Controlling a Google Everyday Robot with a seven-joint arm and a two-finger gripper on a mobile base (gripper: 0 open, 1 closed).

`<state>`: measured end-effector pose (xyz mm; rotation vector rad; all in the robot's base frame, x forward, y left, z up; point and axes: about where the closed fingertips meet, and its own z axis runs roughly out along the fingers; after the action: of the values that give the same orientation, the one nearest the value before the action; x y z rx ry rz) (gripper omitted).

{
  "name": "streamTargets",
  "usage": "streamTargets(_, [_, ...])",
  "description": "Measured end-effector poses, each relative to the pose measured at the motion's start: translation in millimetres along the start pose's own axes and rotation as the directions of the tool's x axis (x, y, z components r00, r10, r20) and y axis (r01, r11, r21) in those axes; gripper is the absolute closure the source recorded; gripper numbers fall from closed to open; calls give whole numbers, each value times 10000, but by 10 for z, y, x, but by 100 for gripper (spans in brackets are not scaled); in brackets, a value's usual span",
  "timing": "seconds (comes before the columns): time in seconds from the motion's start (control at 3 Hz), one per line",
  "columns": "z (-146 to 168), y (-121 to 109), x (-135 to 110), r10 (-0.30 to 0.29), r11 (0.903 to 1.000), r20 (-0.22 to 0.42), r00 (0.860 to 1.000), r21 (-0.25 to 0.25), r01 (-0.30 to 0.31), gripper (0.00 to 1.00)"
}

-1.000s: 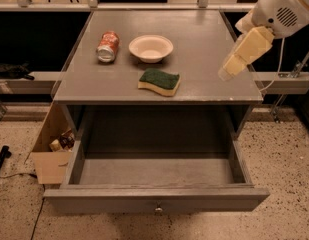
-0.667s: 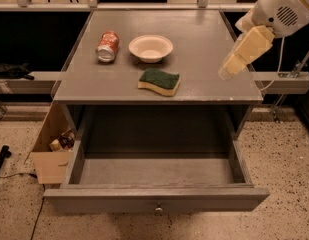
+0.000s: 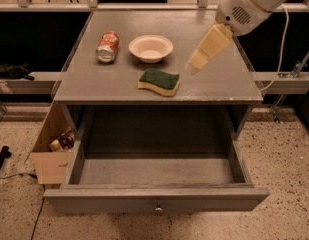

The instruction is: Place sponge into top drawer

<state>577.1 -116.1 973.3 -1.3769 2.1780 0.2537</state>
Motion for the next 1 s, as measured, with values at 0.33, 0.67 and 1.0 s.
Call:
streamTargets(0.33, [220, -109, -285, 375, 9993, 647, 9972, 13, -376, 0])
streamTargets(0.67, [540, -260, -433, 946, 9955, 1252, 9876, -139, -936, 0])
streamTargets(1.0, [723, -332, -382, 1400, 9901, 1438, 9797, -238, -1380, 0])
